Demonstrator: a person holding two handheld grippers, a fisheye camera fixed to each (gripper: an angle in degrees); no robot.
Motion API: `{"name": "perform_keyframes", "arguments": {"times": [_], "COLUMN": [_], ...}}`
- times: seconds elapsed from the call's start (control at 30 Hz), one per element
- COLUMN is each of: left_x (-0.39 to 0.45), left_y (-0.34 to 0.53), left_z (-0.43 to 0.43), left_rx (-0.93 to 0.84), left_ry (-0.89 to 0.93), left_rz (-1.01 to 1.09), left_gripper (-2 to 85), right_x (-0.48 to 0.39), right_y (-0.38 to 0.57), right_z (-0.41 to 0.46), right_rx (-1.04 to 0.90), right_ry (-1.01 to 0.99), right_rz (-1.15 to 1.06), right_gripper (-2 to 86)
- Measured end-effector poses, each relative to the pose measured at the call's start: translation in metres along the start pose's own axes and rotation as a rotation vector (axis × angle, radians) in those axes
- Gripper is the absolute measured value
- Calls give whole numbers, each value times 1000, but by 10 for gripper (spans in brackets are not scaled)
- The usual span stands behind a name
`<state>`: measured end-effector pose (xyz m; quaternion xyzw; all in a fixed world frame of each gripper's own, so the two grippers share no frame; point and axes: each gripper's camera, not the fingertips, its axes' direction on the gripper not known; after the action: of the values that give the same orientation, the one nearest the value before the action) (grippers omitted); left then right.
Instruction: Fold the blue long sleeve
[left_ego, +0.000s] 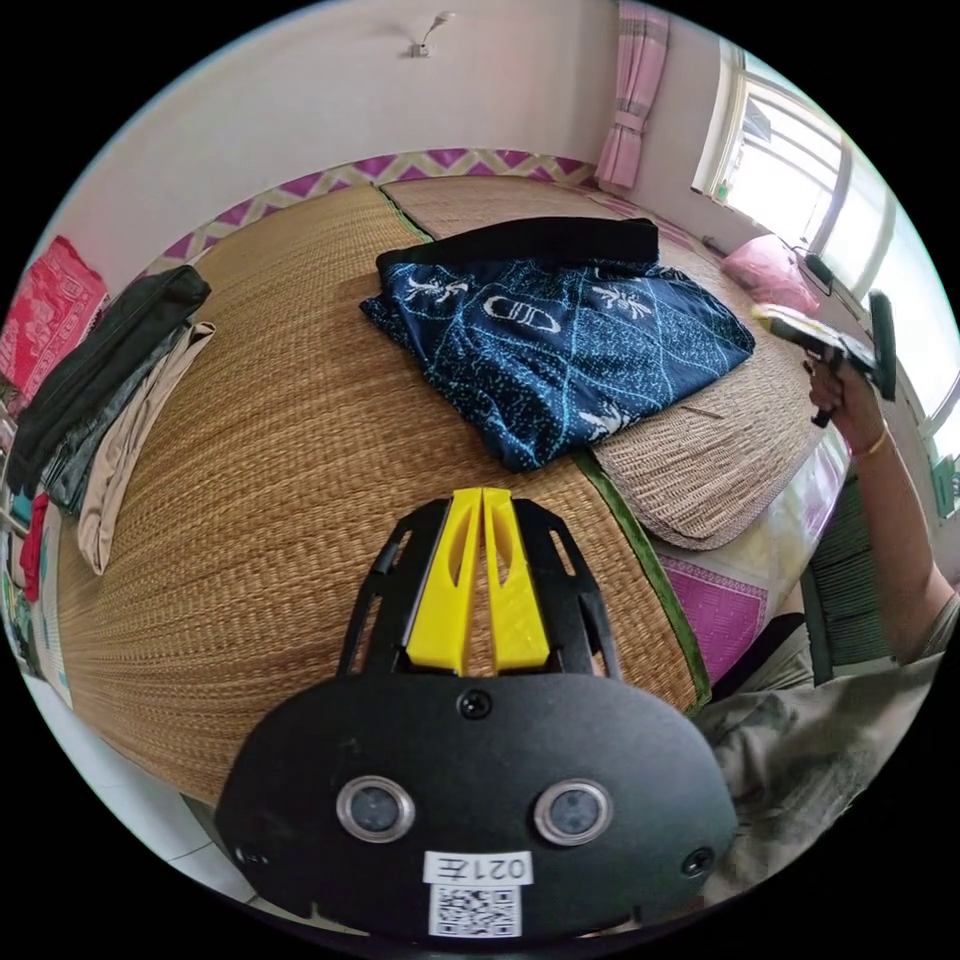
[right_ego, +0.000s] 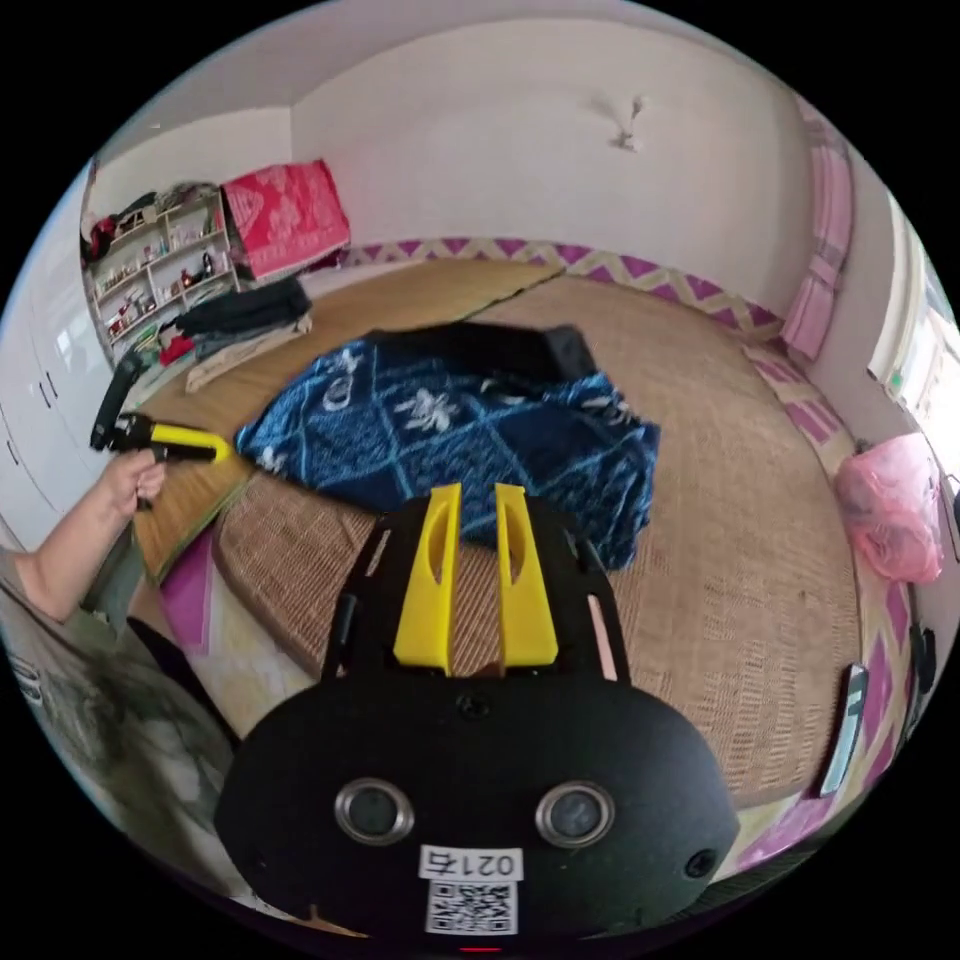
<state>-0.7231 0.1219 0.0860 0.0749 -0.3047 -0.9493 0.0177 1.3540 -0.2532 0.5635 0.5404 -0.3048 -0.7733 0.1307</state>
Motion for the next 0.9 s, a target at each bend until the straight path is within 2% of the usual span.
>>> {"name": "perform_keyframes", "arguments": {"times": [0.13,0.27,0.43,0.5,0.57,0.63,0.73,0.8,0.87,0.9], "left_x": [-16,-63,-143,-191,-220,-242,-273,-286,-289,-288], "left_y": [-10,-66,-140,-167,-182,-194,-206,-211,-212,-214], "left_z": [-8,-7,38,70,95,120,157,178,184,186], "left_rx": [60,144,185,168,147,125,83,63,74,77], "left_ry": [-3,-53,117,257,362,416,441,511,559,573], "left_rz": [57,62,7,-54,-77,-110,-182,-191,-173,-149], "left_gripper": [-9,-3,55,90,107,117,124,126,130,133], "right_x": [36,64,87,101,121,152,213,261,293,317], "right_y": [-53,-106,-129,-127,-126,-129,-129,-123,-113,-104], "right_z": [51,133,236,264,282,299,329,359,363,363], "right_rx": [-48,-84,-181,-177,-177,-181,-200,-284,-255,-231], "right_ry": [36,105,58,-11,6,134,193,215,142,40], "right_rz": [-15,-127,-272,-285,-245,-144,34,121,153,174], "right_gripper": [91,120,140,119,36,18,55,108,122,128]}}
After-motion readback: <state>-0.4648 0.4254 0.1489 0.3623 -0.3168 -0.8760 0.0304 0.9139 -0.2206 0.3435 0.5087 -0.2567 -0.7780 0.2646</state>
